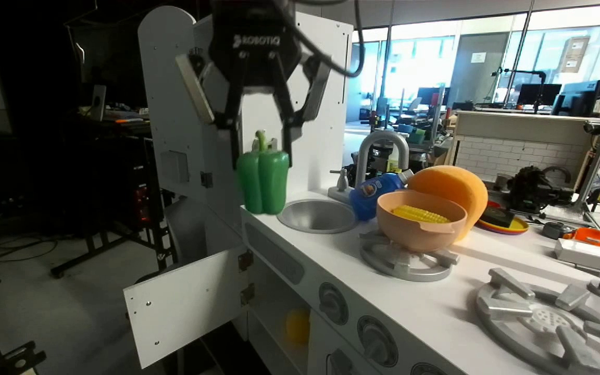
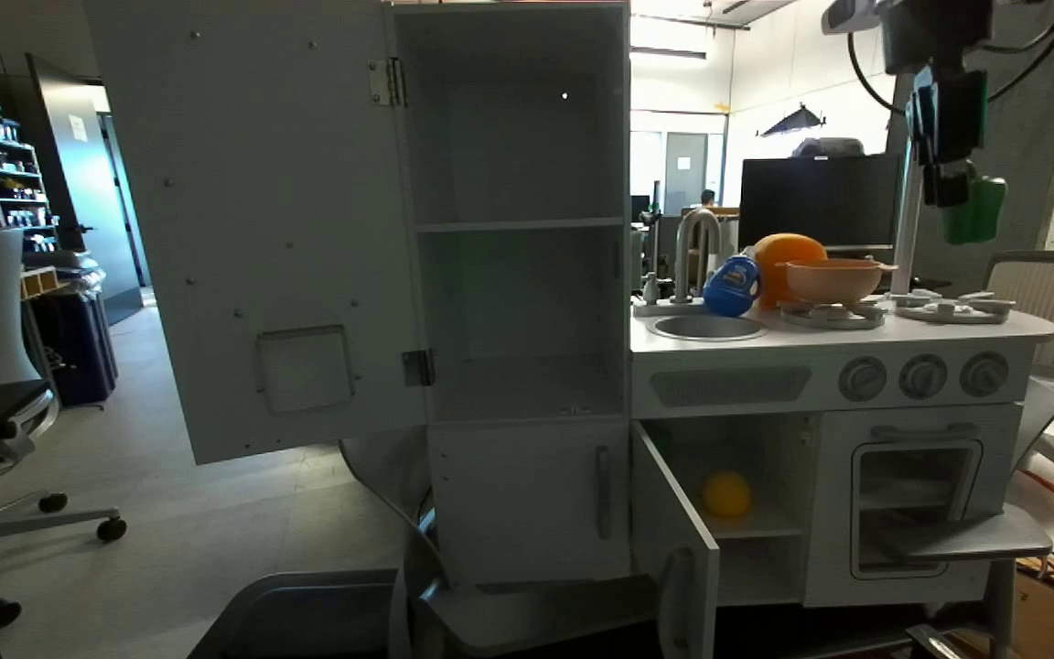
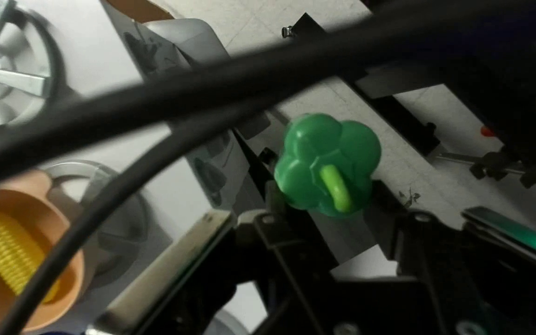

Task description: Remove the yellow sponge from the sink and place it inside the bottom cabinet, pick up the green pepper and put it inside the bottom cabinet.

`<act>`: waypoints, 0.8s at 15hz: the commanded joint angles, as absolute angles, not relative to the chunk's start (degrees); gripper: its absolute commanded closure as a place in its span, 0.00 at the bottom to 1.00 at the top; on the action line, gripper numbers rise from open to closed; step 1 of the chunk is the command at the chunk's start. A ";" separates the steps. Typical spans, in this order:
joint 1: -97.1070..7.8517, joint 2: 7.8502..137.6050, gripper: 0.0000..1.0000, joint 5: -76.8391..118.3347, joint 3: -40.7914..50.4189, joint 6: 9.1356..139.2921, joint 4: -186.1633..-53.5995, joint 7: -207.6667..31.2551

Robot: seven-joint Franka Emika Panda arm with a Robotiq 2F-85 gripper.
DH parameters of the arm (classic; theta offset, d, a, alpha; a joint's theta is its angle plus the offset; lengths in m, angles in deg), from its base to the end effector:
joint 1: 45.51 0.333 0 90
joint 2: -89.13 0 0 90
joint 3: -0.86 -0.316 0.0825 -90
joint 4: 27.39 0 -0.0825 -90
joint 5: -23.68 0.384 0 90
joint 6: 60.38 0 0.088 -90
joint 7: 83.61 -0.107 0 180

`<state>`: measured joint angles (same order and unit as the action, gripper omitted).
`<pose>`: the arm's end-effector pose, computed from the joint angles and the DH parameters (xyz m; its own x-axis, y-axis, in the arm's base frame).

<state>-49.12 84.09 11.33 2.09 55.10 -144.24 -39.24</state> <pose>0.5528 -0.0593 0.3927 0.6885 0.6929 -0.2142 0.7158 -0.6967 0.0470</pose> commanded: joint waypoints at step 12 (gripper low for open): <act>-47.87 82.67 0.78 -7.48 4.64 104.02 -174.73 -67.15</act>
